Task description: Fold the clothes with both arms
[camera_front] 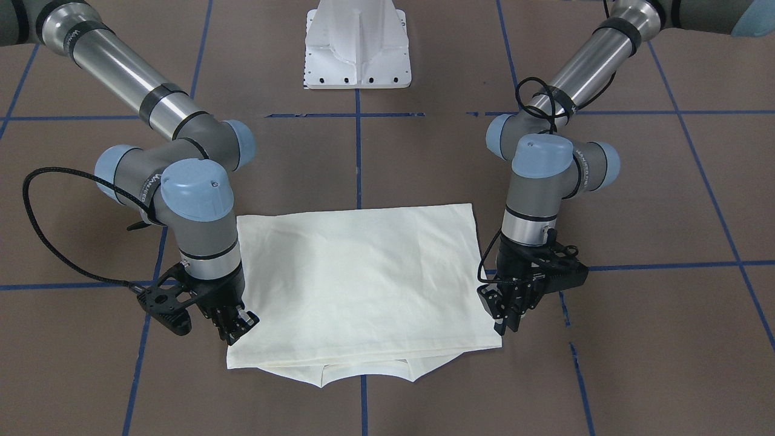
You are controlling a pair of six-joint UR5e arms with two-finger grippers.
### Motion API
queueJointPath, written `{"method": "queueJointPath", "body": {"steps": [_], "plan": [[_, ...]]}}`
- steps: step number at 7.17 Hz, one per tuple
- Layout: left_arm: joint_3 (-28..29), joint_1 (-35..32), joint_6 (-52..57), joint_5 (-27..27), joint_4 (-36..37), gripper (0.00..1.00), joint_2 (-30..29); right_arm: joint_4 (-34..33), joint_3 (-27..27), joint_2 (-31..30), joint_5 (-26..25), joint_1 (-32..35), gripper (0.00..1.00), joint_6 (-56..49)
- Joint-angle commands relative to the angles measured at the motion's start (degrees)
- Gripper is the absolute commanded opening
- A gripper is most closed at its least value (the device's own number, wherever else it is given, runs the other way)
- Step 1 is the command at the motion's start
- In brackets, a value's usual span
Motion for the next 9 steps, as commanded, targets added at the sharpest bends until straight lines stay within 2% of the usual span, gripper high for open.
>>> {"method": "queueJointPath", "body": {"steps": [1,2,3,5,7,9], "plan": [[-3.6,-0.6,-0.3,-4.6,-1.0,0.36,2.3,0.1,12.7,-7.8,4.8,-1.6,0.50,0.8],[-6.1,-0.6,-0.3,-5.7,-1.0,0.36,4.5,0.1,19.9,-14.3,4.5,-5.0,0.58,3.2],[-6.4,-0.5,-0.3,-5.7,-1.1,0.36,5.1,0.2,23.7,-18.1,4.3,-7.4,0.62,8.0],[-6.7,-0.5,-0.7,-5.6,-1.2,0.39,5.2,0.2,28.0,-23.4,2.3,-11.3,0.66,9.5],[-7.2,-0.2,-0.7,-5.3,-1.2,0.39,5.6,0.2,27.6,-23.2,0.0,-13.2,0.67,9.9],[-7.2,-0.2,-0.6,-5.2,-1.2,0.39,6.5,0.2,26.8,-22.9,-0.1,-13.7,0.58,9.8]]}}
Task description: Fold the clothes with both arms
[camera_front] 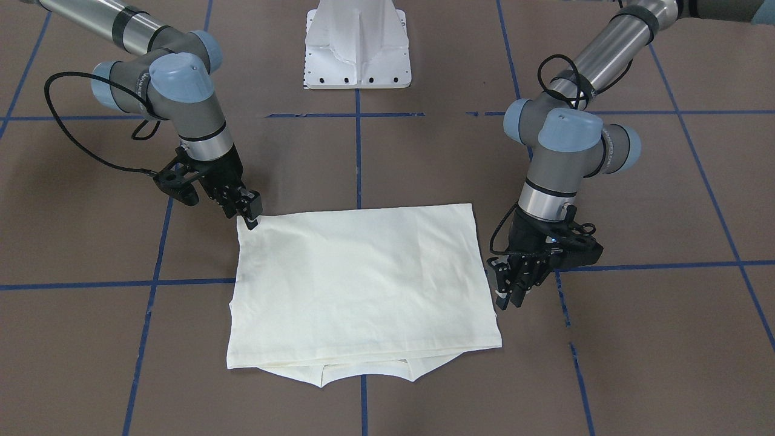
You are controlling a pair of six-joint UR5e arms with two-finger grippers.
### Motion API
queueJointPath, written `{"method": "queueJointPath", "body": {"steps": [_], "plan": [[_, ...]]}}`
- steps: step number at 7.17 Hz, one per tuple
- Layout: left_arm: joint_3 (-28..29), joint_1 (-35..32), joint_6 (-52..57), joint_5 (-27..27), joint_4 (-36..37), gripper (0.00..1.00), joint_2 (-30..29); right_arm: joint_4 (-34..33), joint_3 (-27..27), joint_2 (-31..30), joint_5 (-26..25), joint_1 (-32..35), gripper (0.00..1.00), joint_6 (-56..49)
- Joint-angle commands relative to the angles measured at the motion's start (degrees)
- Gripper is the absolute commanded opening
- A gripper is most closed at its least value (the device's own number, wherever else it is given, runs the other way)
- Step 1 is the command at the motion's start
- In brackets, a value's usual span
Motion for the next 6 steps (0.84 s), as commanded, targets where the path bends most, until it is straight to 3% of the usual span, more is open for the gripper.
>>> {"method": "queueJointPath", "body": {"steps": [1,2,5,6], "plan": [[-0.1,0.1,0.1,0.2,0.0,0.39,0.7,0.0,0.0,0.2,-0.2,-0.2,0.22,0.2],[-0.1,0.2,0.3,0.1,-0.1,0.39,1.3,0.0,-0.1,0.4,-0.2,-0.3,0.00,0.1],[-0.1,0.3,0.2,0.1,-0.1,0.40,1.3,-0.1,4.9,-3.2,-0.2,-0.3,0.00,0.1],[-0.1,0.3,0.0,0.1,-0.1,0.40,1.2,-0.1,11.9,-9.8,-0.4,-4.1,0.00,0.2]]}}
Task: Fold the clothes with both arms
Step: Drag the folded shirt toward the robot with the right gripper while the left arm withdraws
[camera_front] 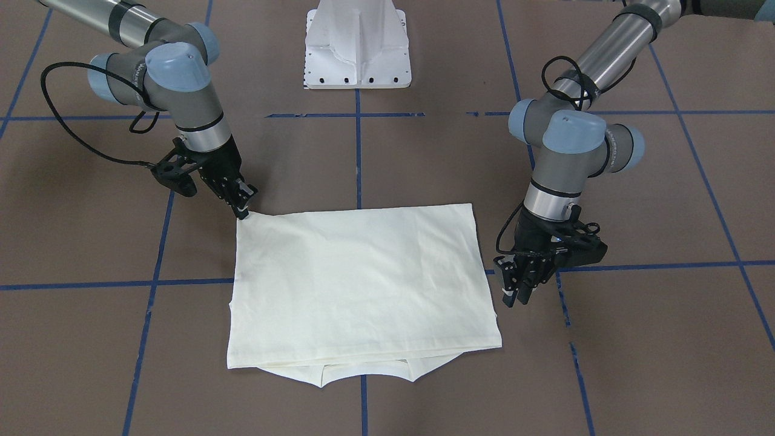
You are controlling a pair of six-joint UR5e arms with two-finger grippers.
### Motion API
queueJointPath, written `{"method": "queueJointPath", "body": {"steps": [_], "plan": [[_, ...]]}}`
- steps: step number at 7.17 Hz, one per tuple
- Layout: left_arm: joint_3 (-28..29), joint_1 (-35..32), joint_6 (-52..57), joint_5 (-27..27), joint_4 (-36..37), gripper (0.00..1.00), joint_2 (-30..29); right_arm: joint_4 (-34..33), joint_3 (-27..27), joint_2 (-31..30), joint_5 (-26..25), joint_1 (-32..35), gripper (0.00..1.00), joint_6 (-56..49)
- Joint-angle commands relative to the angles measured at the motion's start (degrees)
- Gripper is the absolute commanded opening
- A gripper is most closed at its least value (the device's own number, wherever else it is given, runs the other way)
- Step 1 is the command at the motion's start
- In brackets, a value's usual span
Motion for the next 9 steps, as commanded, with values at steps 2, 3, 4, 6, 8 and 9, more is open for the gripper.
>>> {"method": "queueJointPath", "body": {"steps": [2,3,4,6,8,9], "plan": [[-1.6,0.0,0.0,-0.3,0.0,0.40,0.0,-0.2,24.1,-21.1,0.3,-13.3,0.00,3.4],[-4.1,0.1,-0.1,-0.6,0.0,0.40,-0.1,-0.4,26.5,-22.4,0.2,-21.5,0.00,10.4],[-7.9,0.7,-0.8,-3.6,0.1,0.41,0.0,-0.5,28.2,-22.5,-0.1,-28.8,0.00,14.5],[-13.6,1.9,-9.1,-11.4,0.6,0.43,1.8,-0.6,28.8,-23.0,-2.4,-35.0,0.99,15.5],[-17.4,6.6,-11.7,-11.4,0.8,0.51,4.2,-0.7,28.9,-23.0,-8.6,-34.6,1.00,15.8],[-17.7,12.3,-17.2,-9.2,0.8,0.51,4.9,-0.7,28.8,-22.5,-10.5,-31.8,1.00,15.8]]}}
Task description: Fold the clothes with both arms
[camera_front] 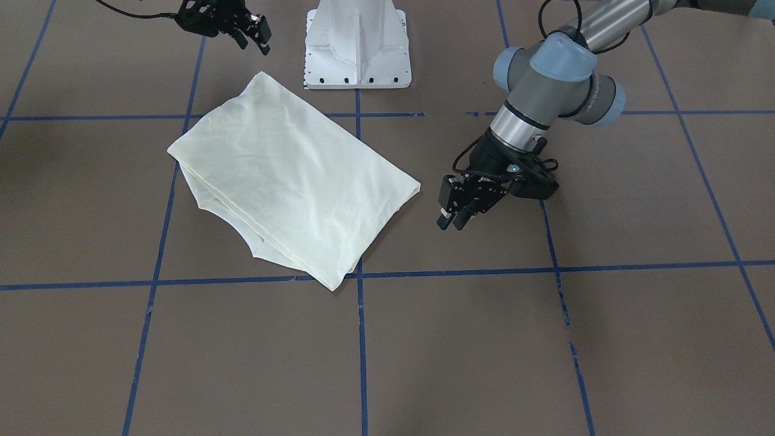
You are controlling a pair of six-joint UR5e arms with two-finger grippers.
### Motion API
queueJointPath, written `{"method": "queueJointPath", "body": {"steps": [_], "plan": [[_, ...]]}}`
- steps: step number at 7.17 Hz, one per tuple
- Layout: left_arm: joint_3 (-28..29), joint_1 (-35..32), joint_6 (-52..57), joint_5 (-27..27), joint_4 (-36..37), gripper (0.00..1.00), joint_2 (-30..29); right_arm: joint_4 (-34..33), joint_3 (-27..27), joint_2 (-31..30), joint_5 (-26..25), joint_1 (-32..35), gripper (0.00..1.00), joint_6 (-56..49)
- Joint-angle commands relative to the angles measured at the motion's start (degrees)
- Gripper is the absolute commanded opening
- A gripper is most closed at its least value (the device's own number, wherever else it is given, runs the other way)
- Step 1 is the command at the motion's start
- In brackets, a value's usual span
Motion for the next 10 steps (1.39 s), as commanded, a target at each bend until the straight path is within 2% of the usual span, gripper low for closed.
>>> {"method": "queueJointPath", "body": {"steps": [1,2,4,8,10], "plan": [[-0.9,9.2,-6.7,5.5,1.5,0.51,0.8,0.0,-0.3,0.5,-2.4,7.6,1.00,-0.3],[-1.1,10.6,-7.5,6.1,6.2,0.51,0.4,0.0,-0.7,0.8,-2.2,12.9,1.00,-0.7],[-1.1,11.7,-7.6,6.8,10.8,0.50,-0.1,0.0,-3.4,4.0,4.0,21.8,1.00,-5.0],[-0.5,13.5,-7.6,6.9,13.9,0.49,-0.1,-0.1,-5.1,6.2,3.9,22.5,1.00,-5.1],[-0.2,13.7,-7.6,7.0,13.9,0.41,0.0,0.0,-5.2,6.2,3.9,22.5,1.00,-5.1]]}}
